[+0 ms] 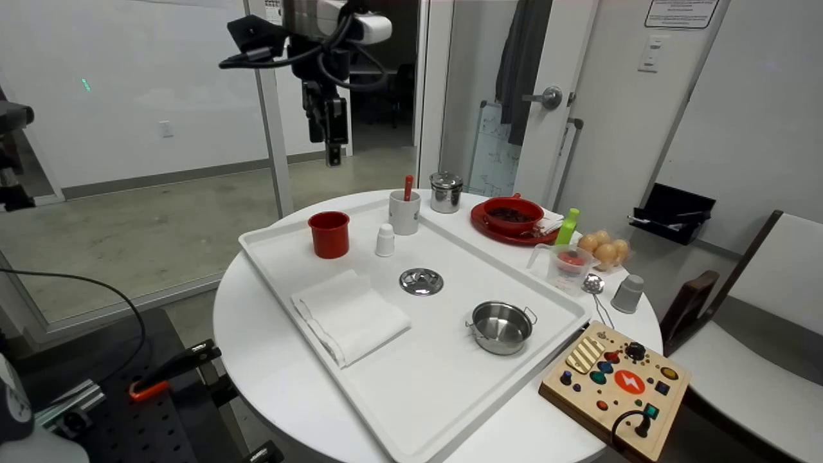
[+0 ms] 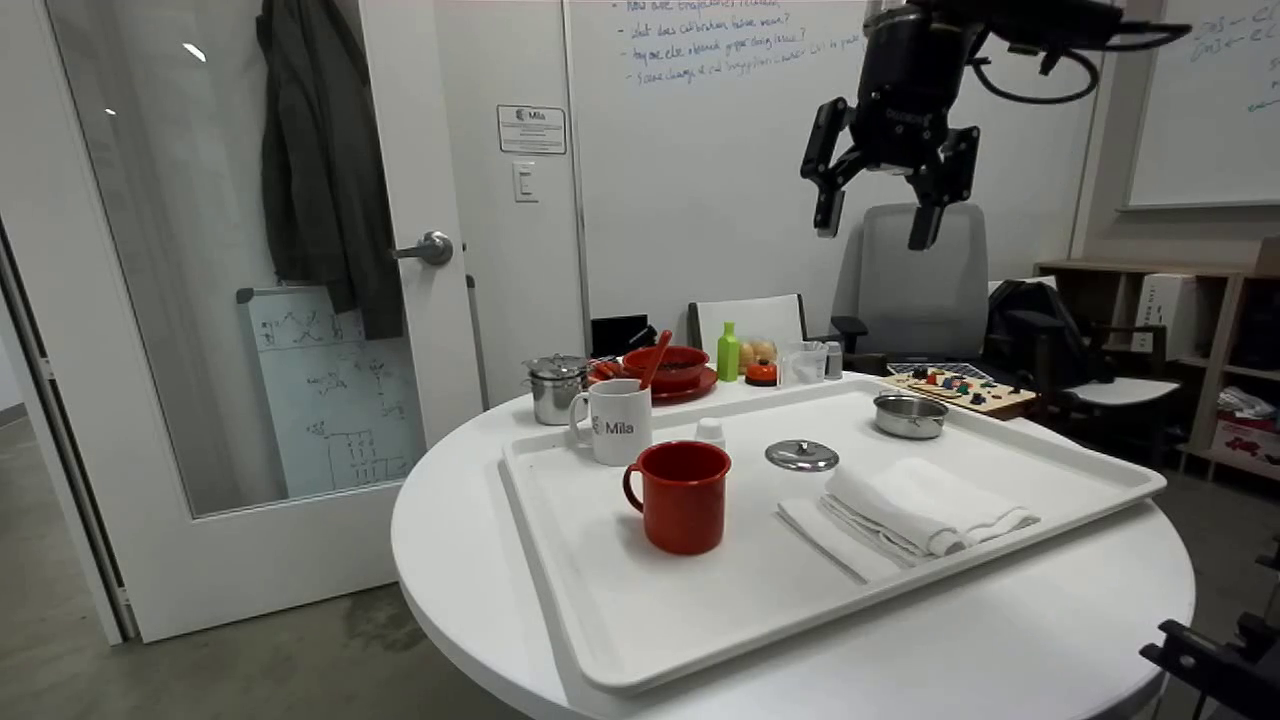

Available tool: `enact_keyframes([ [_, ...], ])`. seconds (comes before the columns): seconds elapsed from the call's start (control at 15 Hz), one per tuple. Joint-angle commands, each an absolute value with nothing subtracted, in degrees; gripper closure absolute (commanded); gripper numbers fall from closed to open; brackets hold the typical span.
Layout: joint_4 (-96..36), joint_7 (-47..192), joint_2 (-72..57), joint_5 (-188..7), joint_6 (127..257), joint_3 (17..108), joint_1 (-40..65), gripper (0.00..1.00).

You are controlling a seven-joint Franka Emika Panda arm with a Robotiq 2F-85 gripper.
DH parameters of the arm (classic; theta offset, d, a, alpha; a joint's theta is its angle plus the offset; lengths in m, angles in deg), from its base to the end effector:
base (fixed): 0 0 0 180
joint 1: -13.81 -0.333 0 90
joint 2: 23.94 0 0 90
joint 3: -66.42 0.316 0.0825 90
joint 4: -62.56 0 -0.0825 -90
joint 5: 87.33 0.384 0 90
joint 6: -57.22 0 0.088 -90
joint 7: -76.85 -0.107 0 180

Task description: Put the lid on the silver pot

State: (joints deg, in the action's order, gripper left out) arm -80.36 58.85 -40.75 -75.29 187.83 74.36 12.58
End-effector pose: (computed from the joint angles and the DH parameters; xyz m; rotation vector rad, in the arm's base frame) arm 0.4366 0.0756 0.3989 -2.9700 0.4326 -0.0707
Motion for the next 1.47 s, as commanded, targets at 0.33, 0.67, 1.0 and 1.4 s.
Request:
enact_keyframes([
  [0.33, -70.38, 58.9, -28.38, -77.62, 187.37, 71.49, 12.61, 0.0],
  [0.67, -71.07, 57.17, -26.28, -78.65, 189.35, 71.71, 12.27, 0.0],
  [1.0, -66.66, 55.46, -15.78, -77.19, 194.43, 71.09, 12.09, 0.0],
  [1.4, -61.27, 54.41, -6.55, -78.95, 200.83, 69.16, 10.84, 0.0],
])
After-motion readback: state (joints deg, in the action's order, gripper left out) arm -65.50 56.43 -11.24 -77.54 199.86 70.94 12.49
